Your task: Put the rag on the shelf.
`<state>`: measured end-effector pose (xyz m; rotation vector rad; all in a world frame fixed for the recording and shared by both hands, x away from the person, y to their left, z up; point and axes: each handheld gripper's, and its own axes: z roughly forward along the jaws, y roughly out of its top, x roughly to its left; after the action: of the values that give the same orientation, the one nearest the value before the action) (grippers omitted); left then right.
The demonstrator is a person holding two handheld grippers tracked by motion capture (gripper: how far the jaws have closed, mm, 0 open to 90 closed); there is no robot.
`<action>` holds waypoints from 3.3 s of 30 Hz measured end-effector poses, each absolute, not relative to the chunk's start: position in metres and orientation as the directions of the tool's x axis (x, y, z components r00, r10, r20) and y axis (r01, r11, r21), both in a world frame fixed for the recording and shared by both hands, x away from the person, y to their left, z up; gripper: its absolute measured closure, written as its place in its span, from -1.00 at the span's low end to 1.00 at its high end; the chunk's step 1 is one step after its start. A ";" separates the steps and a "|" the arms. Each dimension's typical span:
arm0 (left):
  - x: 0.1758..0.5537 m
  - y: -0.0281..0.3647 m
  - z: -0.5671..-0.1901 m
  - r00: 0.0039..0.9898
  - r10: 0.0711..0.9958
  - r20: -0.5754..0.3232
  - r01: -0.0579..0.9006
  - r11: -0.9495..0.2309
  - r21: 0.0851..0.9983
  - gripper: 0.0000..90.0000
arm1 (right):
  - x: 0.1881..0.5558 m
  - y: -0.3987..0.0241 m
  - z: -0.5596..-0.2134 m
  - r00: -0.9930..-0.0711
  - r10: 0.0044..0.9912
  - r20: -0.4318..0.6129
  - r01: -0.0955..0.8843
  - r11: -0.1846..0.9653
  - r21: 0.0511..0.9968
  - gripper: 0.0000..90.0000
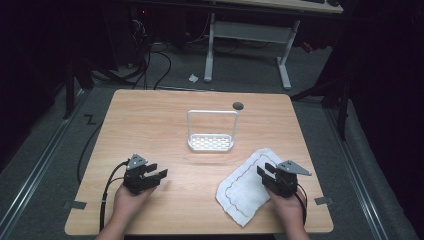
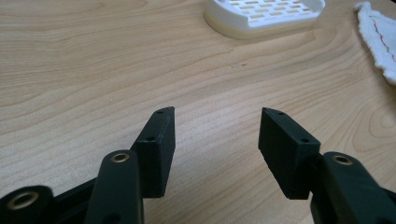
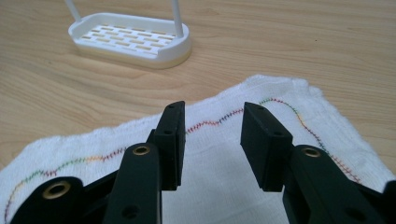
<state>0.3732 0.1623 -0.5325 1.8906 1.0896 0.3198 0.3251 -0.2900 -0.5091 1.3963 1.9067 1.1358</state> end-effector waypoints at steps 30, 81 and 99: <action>0.351 0.121 -0.529 0.666 0.720 -0.196 0.533 -0.275 0.800 0.92 | 0.333 -0.297 -0.534 -0.397 0.918 0.012 0.615 0.256 0.746 1.00; 0.346 0.082 -0.531 0.709 0.694 -0.122 0.470 -0.337 0.816 0.40 | 0.328 -0.222 -0.529 -0.582 0.813 0.003 0.505 0.359 0.785 0.82; 0.395 0.042 -0.539 0.575 0.802 -0.165 0.580 -0.256 0.774 0.56 | 0.335 -0.228 -0.527 -0.531 0.843 0.085 0.538 0.258 0.802 0.49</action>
<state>0.3951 0.0420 -0.5393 1.9584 1.1075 0.3308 0.3354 -0.2277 -0.5273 1.2624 2.1739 1.1640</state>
